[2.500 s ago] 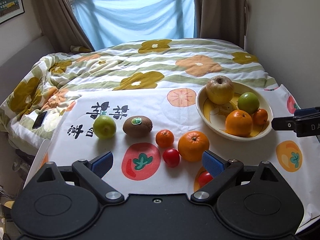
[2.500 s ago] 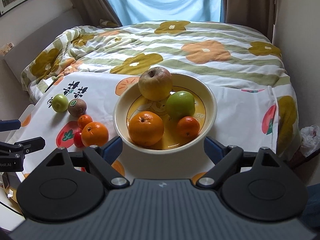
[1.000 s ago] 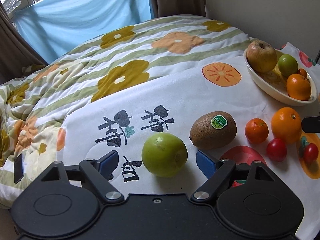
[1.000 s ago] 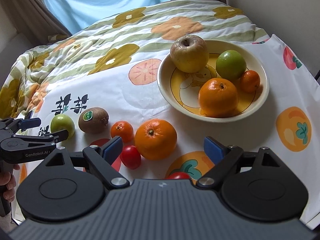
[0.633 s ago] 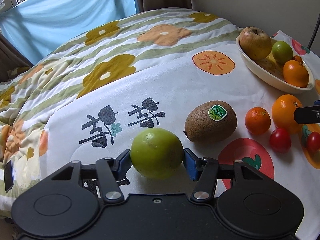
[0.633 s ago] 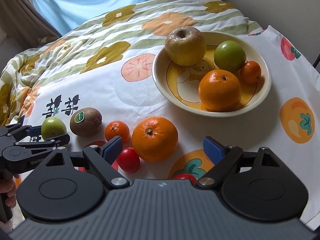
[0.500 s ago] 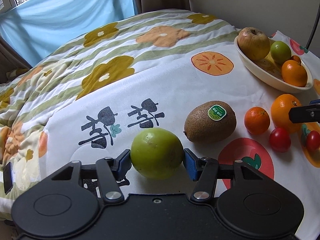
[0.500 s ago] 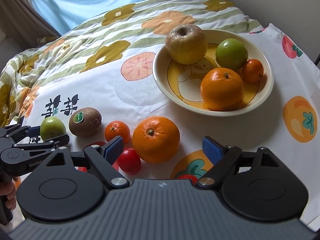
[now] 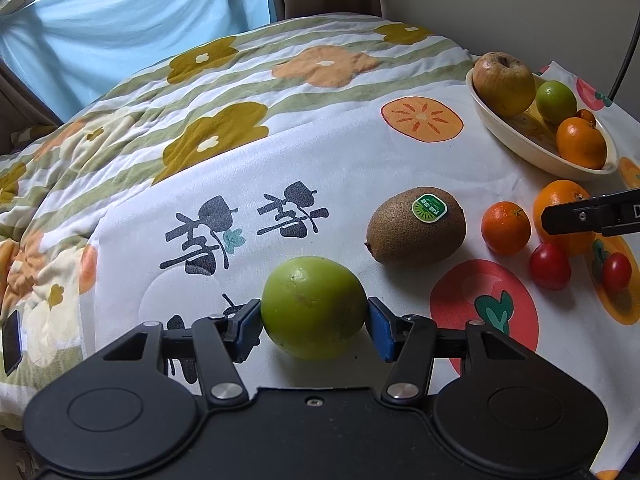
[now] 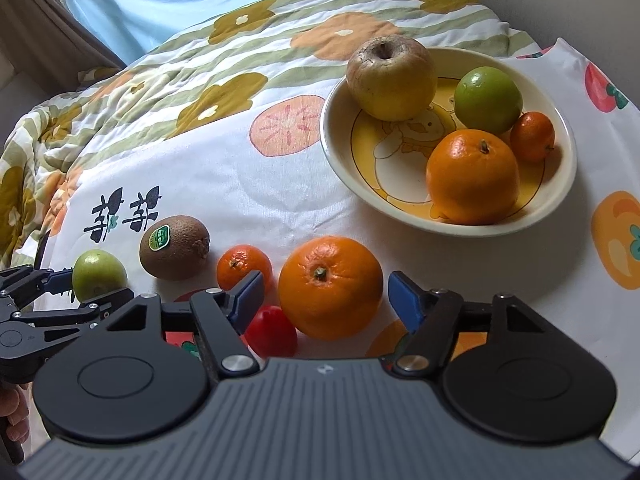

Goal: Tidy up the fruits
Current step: 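Grasp the green pomelo with the left tool while the right tool grasps the large orange, then carry the pomelo with the left tool into the bowl while the right tool carries the orange, then open the left tool over the bowl while the right tool releases the orange there, then withdraw both tools from the bowl toward the red tomatoes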

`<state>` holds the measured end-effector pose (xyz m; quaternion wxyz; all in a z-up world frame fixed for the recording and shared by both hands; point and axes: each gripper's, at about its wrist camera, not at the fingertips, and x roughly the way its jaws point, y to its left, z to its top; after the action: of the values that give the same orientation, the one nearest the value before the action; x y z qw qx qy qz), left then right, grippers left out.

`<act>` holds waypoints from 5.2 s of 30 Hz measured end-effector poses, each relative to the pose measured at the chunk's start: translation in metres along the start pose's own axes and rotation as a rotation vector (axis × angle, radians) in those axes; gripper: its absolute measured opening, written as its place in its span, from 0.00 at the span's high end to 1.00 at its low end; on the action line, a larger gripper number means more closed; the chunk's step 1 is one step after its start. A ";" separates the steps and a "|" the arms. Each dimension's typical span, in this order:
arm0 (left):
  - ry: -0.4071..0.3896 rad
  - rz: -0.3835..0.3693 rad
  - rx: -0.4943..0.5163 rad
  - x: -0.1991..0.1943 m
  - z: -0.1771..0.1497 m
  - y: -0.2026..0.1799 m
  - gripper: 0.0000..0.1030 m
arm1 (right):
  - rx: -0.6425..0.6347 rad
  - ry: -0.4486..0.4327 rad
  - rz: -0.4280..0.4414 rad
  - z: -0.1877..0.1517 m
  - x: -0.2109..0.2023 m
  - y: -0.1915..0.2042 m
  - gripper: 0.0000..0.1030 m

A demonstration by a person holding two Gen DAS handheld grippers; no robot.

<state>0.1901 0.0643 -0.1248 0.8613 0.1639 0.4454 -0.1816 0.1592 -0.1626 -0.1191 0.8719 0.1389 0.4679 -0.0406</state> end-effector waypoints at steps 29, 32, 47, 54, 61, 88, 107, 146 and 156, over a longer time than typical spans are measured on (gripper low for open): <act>-0.124 0.035 -0.094 -0.074 0.022 -0.041 0.42 | -0.069 -0.061 0.103 0.016 -0.044 -0.025 0.30; -0.145 0.033 -0.100 -0.084 0.031 -0.053 0.42 | -0.081 -0.081 0.109 0.024 -0.056 -0.032 0.30; -0.184 0.008 -0.139 -0.086 0.085 -0.131 0.42 | -0.140 -0.126 0.122 0.075 -0.084 -0.102 0.30; -0.188 0.005 -0.164 -0.068 0.111 -0.166 0.42 | -0.194 -0.142 0.118 0.104 -0.078 -0.138 0.30; -0.162 0.036 -0.194 -0.037 0.134 -0.191 0.42 | -0.224 -0.139 0.131 0.129 -0.056 -0.167 0.30; -0.084 0.130 -0.317 0.014 0.155 -0.196 0.12 | -0.274 -0.084 0.212 0.163 0.004 -0.186 0.30; -0.088 0.172 -0.370 -0.006 0.133 -0.182 0.11 | -0.285 -0.088 0.275 0.177 0.040 -0.163 0.30; -0.133 0.296 -0.332 -0.076 0.113 -0.172 0.11 | -0.254 -0.200 0.259 0.156 -0.038 -0.164 0.02; -0.213 0.272 -0.354 -0.125 0.073 -0.145 0.11 | -0.231 -0.255 0.206 0.126 -0.100 -0.137 0.02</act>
<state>0.1078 -0.0749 0.0014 0.9352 0.0488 0.3507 0.0006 0.1771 -0.3353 0.0011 0.9338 0.0787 0.3385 0.0854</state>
